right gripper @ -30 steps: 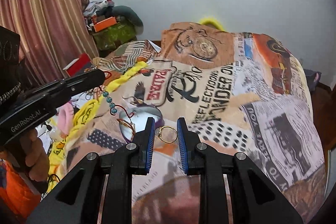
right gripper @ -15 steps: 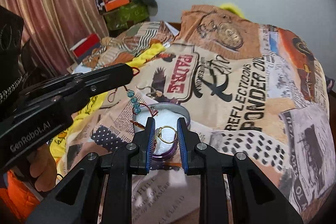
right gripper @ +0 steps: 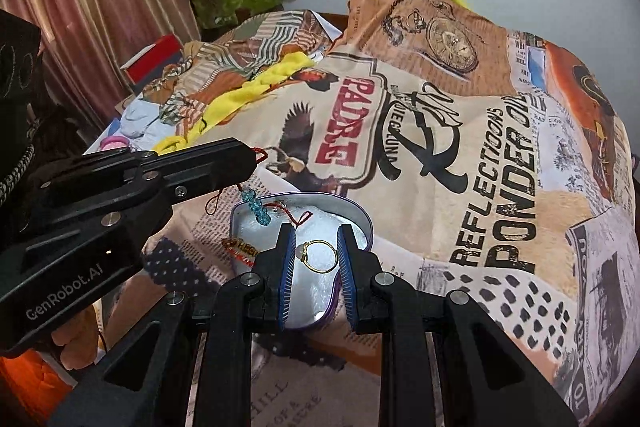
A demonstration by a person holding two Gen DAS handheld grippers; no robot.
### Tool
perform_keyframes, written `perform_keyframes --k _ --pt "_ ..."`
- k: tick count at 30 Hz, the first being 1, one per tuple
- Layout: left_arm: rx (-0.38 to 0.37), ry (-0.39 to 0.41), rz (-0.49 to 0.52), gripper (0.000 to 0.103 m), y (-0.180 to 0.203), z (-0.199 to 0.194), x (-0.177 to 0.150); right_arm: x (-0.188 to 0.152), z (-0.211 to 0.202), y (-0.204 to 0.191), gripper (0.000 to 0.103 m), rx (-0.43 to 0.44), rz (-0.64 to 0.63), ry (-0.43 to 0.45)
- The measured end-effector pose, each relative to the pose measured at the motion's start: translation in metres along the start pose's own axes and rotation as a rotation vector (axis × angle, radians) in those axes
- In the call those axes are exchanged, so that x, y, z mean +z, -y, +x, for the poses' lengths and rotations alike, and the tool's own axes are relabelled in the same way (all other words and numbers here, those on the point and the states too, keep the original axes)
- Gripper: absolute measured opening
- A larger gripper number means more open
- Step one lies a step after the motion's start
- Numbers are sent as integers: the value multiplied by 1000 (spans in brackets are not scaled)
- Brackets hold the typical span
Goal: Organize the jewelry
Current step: 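Carry the charm and gold ring over the purple heart tin with both tools, then lower both items into the heart tin and open both tools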
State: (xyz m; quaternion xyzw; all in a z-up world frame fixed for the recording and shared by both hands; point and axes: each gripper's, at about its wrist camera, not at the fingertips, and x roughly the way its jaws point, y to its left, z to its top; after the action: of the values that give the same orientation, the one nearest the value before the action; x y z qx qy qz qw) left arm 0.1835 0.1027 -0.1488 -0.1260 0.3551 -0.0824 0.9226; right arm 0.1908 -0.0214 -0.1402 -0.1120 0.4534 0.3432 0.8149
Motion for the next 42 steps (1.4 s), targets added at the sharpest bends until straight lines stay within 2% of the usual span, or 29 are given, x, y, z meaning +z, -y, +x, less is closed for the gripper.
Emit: perform_keyframes --k 18,26,34,36,42 --pt "-23 -44 7 1 -2 3 -3 1 16 -4 20 -32 -36 -48" --pt "8 -29 22 2 2 -9 -1 1 17 -3 20 -53 -30 -55" --pt "44 7 22 7 3 -35 2 2 3 -3 23 -39 -14 -25" --pt "55 17 28 7 6 -42 4 1 -4 -4 27 -36 -12 -8" --pt "91 40 68 7 22 -58 6 -1 -33 0 28 -43 2 54"
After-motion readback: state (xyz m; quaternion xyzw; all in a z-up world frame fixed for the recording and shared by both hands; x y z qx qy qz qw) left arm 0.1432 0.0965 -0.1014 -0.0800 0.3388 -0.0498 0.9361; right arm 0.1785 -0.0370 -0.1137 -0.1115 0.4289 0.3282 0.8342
